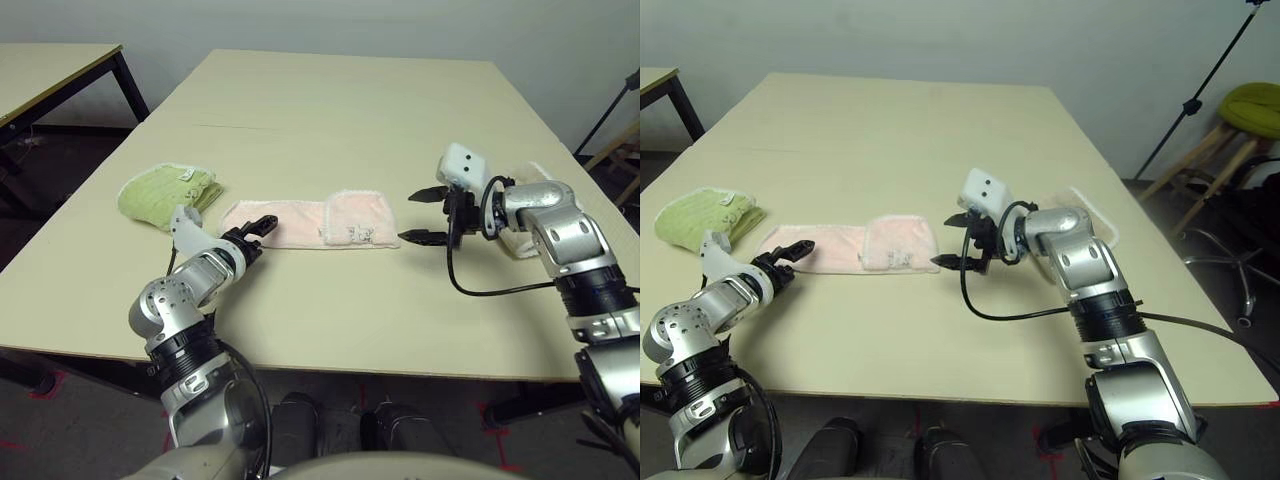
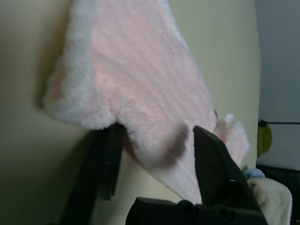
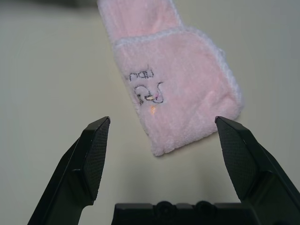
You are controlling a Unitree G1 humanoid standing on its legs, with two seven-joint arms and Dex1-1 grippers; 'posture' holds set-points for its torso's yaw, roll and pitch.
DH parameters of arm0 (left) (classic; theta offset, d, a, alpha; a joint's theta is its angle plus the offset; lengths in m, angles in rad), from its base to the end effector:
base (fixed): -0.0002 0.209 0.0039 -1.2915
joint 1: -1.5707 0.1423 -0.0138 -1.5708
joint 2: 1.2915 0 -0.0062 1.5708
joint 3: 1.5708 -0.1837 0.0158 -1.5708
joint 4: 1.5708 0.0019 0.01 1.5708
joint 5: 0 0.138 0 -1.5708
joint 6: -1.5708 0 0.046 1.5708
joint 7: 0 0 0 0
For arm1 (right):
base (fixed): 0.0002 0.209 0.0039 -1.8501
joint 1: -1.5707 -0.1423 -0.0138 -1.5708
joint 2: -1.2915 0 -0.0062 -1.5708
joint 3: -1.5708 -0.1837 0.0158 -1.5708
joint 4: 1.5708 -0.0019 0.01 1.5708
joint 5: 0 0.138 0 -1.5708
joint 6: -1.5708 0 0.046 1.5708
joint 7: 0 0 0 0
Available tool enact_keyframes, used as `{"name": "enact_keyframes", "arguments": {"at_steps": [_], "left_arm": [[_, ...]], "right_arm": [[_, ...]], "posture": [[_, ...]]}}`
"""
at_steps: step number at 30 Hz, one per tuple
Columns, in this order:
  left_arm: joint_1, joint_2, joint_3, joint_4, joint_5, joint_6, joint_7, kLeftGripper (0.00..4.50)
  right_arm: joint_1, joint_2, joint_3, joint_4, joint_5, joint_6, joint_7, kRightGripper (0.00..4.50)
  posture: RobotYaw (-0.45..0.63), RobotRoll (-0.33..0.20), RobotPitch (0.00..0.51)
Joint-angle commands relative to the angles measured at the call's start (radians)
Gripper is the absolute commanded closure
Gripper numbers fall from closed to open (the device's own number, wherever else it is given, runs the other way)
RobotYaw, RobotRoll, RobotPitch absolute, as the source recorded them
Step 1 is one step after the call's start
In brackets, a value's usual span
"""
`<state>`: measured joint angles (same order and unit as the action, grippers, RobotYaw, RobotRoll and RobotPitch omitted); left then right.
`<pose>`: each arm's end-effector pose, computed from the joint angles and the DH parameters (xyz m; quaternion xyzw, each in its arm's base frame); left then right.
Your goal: Fold the towel and set it aside.
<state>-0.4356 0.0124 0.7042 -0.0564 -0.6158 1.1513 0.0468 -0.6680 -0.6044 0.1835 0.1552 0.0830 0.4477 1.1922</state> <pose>0.2442 0.2219 0.0997 -0.3880 0.2314 0.0071 0.8921 0.3050 -0.2079 0.1831 -0.2427 0.1463 0.5364 0.7949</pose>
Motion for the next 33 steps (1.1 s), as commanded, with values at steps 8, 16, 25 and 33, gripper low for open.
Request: {"name": "enact_keyframes", "arguments": {"at_steps": [8, 16, 25, 33], "left_arm": [[0.051, 0.114, -0.346, -0.055, 0.087, -0.236, -0.201, 4.47], [-0.036, 0.23, -0.704, -0.023, 0.231, -0.391, -0.393, 4.47], [-0.184, 0.228, -0.948, 0.199, 0.38, -0.592, -0.599, 4.47], [-0.209, 0.257, -1.109, 0.276, 0.495, -0.681, -0.774, 3.17]], "right_arm": [[0.012, -0.021, 0.011, -0.006, 0.013, 0.005, 0.01, 0.0], [0.039, -0.074, -0.03, -0.015, 0.036, 0.028, 0.006, 0.0], [0.085, -0.145, -0.082, -0.034, 0.068, 0.046, -0.027, 0.0], [0.12, -0.166, -0.101, -0.07, 0.094, 0.072, -0.059, 0.0]], "posture": [[0.12, 0.0, 0.081], [0.1, 0.0, 0.079], [0.06, 0.0, 0.07], [0.04, 0.0, 0.068]]}}
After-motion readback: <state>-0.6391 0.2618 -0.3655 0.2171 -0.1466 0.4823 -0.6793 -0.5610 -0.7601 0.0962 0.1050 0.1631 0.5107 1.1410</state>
